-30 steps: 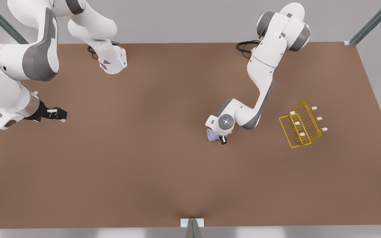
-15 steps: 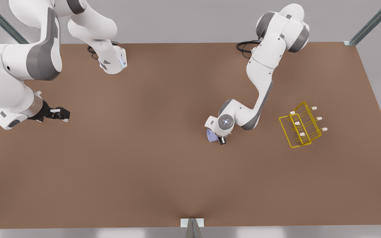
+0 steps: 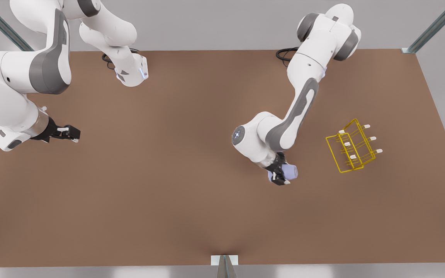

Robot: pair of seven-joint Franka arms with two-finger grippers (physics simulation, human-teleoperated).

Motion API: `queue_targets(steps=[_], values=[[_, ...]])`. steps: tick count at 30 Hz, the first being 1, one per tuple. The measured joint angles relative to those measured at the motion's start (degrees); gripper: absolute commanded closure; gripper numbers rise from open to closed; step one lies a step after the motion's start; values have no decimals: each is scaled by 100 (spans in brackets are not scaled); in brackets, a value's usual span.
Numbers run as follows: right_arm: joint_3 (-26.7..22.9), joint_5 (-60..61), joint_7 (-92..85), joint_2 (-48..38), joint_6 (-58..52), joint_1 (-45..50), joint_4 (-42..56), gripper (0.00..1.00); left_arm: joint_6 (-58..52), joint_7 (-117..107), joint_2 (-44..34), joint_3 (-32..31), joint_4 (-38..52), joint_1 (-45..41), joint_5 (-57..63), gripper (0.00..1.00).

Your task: Place the cup on the cup holder

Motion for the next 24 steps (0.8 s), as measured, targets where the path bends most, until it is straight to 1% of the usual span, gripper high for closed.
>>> queue_targets(steps=[2,4,6,9,11,13,19,24], values=[[0,0,1,0,0,0,0,0,-404,148,214,0,12,-8,1396,21],[0,0,2,0,0,5,0,0,-735,289,319,21,-74,26,2495,21],[0,0,2,0,-1,7,0,0,-1054,441,449,123,-204,62,3348,21],[0,-1,3,0,-1,14,0,0,-1470,653,595,288,-486,205,4214,21],[0,-1,4,0,-1,12,0,0,-1749,787,460,322,-876,264,4577,21],[0,-1,4,0,-1,1,0,0,-1985,916,343,526,-1151,238,4788,21],[0,-1,5,0,-1,9,0,0,-2385,1214,297,1174,-1379,239,5043,21],[0,0,7,0,0,18,0,0,-2511,1333,69,1282,-2106,327,5061,21]])
